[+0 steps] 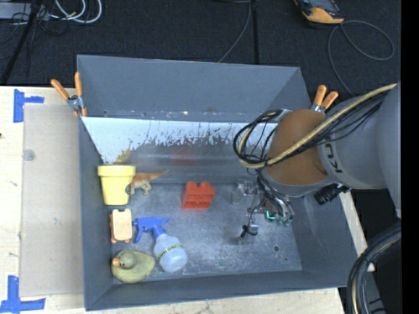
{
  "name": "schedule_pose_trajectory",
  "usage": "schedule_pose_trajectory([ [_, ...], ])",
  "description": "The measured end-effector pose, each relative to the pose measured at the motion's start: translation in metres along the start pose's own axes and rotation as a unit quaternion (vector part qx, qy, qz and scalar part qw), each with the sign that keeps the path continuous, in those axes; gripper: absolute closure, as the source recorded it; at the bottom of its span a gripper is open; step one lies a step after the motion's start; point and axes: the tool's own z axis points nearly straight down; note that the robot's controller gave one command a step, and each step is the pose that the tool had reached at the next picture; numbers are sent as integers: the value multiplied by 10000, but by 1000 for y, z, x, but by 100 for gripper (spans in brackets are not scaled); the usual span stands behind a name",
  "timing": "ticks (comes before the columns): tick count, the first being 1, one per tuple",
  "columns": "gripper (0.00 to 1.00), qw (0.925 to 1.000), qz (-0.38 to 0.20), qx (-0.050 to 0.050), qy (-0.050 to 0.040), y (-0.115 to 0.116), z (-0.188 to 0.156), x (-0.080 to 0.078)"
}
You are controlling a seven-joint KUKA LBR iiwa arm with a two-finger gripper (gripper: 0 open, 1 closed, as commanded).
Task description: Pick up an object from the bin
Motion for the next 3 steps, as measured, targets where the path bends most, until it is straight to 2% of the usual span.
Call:
schedule_pose_trajectory([
  [1,0,9955,946,-4,-3,31,6,11],
  [2,0,9948,1019,-7,10,56,9,0],
  [3,0,9969,783,-4,1,83,4,-34],
])
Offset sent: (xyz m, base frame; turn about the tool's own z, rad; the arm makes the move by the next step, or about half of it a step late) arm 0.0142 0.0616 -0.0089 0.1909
